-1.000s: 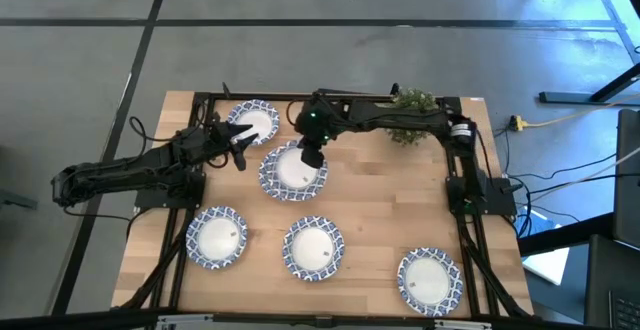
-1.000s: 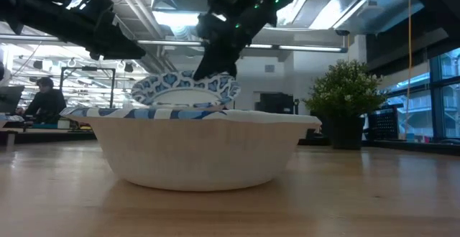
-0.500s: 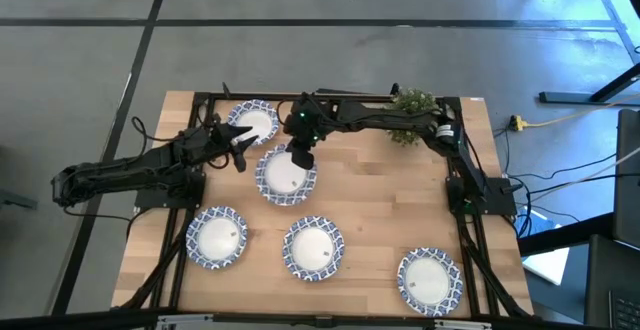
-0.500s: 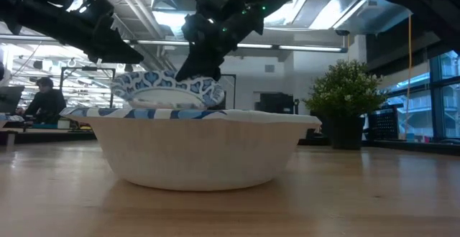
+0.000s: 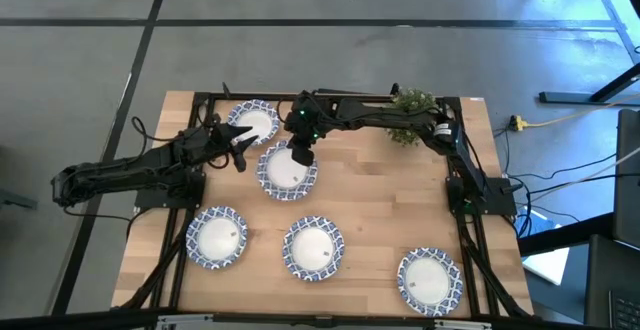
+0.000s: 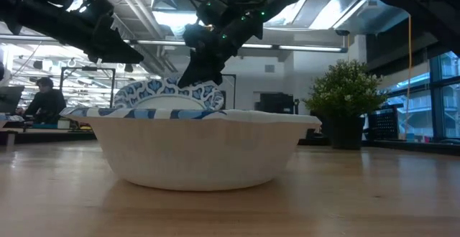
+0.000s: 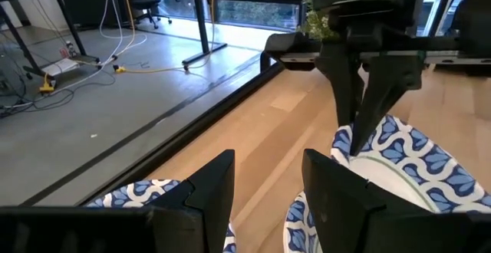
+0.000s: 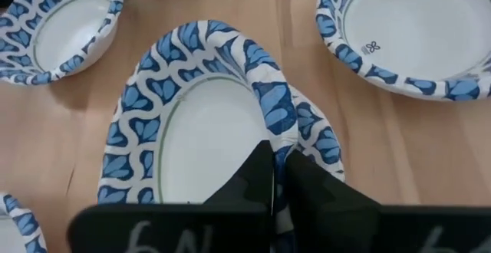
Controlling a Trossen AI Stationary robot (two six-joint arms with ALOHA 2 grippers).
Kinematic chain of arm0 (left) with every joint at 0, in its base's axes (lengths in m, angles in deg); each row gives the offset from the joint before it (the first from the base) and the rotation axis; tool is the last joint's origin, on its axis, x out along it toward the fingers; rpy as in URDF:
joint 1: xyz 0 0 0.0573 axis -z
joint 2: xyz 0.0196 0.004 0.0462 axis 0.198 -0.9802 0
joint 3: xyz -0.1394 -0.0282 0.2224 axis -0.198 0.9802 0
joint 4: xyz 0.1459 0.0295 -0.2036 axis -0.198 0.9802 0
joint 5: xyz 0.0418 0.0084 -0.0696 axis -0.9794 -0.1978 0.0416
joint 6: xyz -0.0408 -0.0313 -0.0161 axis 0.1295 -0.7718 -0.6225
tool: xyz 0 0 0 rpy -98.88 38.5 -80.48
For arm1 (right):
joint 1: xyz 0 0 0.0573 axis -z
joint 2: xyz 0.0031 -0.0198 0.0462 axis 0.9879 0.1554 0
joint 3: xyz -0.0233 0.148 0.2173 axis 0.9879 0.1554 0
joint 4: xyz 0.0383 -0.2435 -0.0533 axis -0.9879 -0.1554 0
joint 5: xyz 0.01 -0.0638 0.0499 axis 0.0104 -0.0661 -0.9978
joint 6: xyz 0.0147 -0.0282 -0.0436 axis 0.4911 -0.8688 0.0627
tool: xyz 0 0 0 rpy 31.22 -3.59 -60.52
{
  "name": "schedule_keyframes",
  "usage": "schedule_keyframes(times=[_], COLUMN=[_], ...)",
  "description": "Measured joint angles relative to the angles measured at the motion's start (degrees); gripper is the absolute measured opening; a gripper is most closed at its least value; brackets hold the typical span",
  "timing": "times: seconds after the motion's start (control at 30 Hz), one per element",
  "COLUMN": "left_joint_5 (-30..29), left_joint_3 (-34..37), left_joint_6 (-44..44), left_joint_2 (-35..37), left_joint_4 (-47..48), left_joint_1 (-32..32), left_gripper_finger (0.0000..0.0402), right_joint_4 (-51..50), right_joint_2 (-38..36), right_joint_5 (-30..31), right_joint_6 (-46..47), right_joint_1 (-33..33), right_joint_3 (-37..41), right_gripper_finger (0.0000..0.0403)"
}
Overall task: Nest bowls inside each other
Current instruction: Stack the white patterned bowl on the other white patterned bowl, then stack the white patterned bowl on the other white patterned bowls
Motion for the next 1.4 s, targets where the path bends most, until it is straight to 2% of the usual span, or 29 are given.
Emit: schedule_keyframes(times=[0.4, 1.03, 1.2, 1.4], left_joint_5=[0.0, 0.0, 0.0, 0.0], left_joint_3=[0.0, 0.0, 0.0, 0.0], left_joint_6=[0.0, 0.0, 0.0, 0.0], left_joint_2=[0.0, 0.0, 0.0, 0.0], left_joint_4=[-0.1, -0.1, -0.1, -0.1], left_joint_1=[0.0, 0.0, 0.0, 0.0], left_gripper_finger=[0.0149, 0.0149, 0.0149, 0.0149], right_joint_4=[1.0, 1.1, -0.3, -9.5], right_joint_2=[0.0, 0.0, -0.7, -2.5], right_joint_5=[0.0, 0.1, 0.1, 0.1], right_joint_6=[-0.9, -2.3, -4.3, -6.8], right_joint_1=[0.0, 0.8, 1.1, 1.1], right_joint_3=[0.0, 0.0, 0.0, -3.1], right_gripper_finger=[0.0071, 0.0197, 0.0206, 0.0206])
